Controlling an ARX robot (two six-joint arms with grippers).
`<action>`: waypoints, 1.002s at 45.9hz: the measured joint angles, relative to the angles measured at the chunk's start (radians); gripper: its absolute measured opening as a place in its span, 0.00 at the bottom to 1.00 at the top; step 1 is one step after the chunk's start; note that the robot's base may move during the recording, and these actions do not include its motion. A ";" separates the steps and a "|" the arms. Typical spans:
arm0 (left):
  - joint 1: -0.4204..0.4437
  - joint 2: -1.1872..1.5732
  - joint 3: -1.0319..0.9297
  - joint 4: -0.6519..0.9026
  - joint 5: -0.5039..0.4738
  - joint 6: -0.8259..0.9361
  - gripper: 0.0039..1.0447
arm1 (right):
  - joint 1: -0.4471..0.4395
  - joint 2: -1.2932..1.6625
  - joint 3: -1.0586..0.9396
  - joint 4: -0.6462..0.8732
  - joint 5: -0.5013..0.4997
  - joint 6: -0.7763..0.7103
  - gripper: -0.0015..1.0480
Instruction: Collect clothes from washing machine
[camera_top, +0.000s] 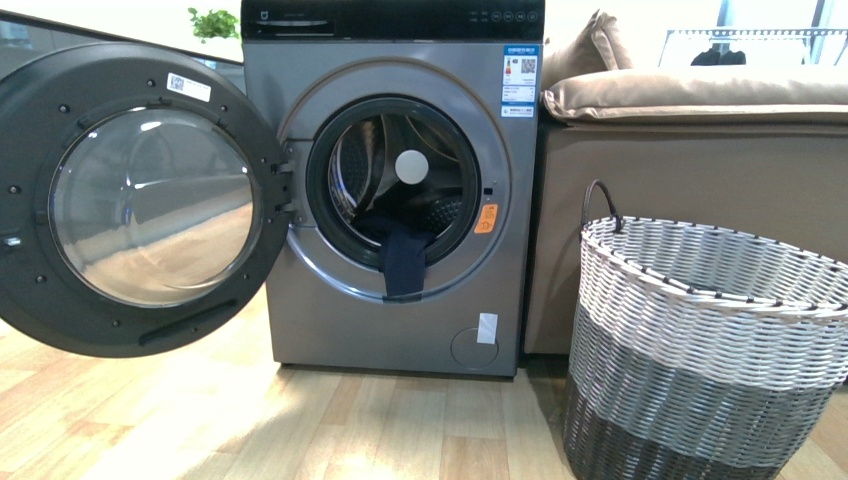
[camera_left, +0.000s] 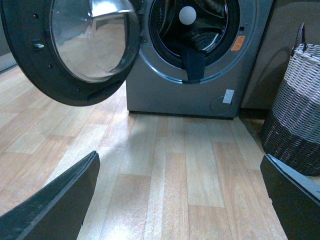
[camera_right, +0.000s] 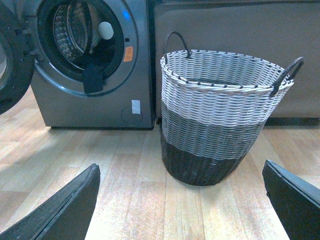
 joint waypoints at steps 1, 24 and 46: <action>0.000 0.000 0.000 0.000 0.000 0.000 0.94 | 0.000 0.000 0.000 0.000 0.000 0.000 0.93; 0.000 0.000 0.000 0.000 0.000 0.000 0.94 | 0.000 0.000 0.000 0.000 0.000 0.000 0.93; 0.000 0.001 0.000 0.000 0.000 0.000 0.94 | 0.000 0.000 0.000 0.000 0.001 0.000 0.93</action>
